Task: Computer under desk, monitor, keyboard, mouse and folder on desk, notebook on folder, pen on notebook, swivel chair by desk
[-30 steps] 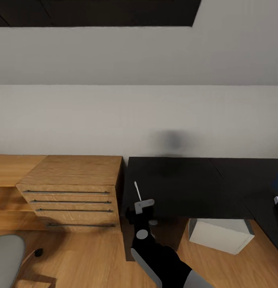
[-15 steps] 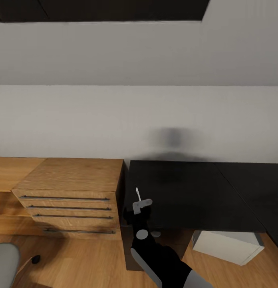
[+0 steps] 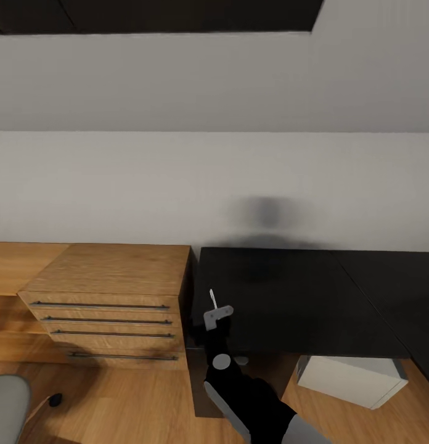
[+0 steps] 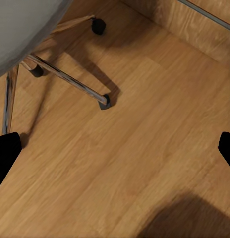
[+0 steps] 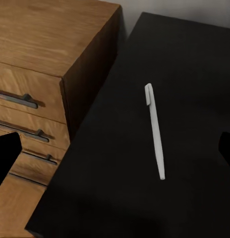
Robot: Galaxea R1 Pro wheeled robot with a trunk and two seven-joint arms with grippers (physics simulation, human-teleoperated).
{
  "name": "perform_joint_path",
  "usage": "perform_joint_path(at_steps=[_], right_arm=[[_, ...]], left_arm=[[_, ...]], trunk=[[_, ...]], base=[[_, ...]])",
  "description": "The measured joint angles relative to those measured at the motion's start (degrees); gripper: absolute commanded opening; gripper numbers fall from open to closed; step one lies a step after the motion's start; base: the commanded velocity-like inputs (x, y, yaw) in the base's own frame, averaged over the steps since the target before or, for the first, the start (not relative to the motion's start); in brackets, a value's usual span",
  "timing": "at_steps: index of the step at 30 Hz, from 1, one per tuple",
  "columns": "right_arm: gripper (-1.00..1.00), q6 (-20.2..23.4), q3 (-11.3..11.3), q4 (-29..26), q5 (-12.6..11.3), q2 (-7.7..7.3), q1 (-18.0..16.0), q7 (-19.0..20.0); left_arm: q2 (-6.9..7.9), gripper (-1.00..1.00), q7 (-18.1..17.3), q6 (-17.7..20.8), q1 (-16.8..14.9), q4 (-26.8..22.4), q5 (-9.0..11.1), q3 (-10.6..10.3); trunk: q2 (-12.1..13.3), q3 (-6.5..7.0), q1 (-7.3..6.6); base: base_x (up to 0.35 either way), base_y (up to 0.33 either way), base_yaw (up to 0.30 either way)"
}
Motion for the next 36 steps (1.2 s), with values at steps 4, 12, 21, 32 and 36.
perform_joint_path(at_steps=[4, 12, 21, 32, 36], right_arm=[[1.00, 0.0, -0.5, 2.9, 0.0, 0.00, -1.8, 3.0], [1.00, -1.1, -5.4, 19.4, -0.3, 0.00, -12.0, 16.8], [1.00, -4.2, -10.6, 28.6, -0.4, 0.00, -14.2, 22.3], [1.00, -4.5, -11.2, 32.8, -0.5, 0.00, -14.3, 22.9], [1.00, -4.4, -11.1, 33.1, -0.5, 0.00, -14.4, 22.9]], left_arm=[[-0.01, 1.00, 0.0, 0.0, 0.0, 0.0, 0.0, -0.7], [-0.09, 1.00, 0.0, 0.0, 0.0, 0.0, -0.1, -1.4], [-0.16, 1.00, -0.1, 0.0, 0.0, 0.0, -0.1, -1.5], [-0.17, 1.00, -0.1, -0.8, 0.0, 0.0, -0.1, -1.5], [-0.17, 1.00, -0.2, -0.9, 0.0, 0.0, -0.1, -1.5]], trunk=[[0.0, 0.00, 0.00], [0.0, 0.00, 0.00], [0.0, 0.00, -0.01], [0.0, 0.00, -0.03], [0.0, 0.00, -0.02]], base=[[0.000, 0.000, 0.000], [0.000, 0.000, 0.000], [0.024, 0.000, 0.000], [0.276, 0.050, 0.000], [0.206, 0.139, 0.000]])
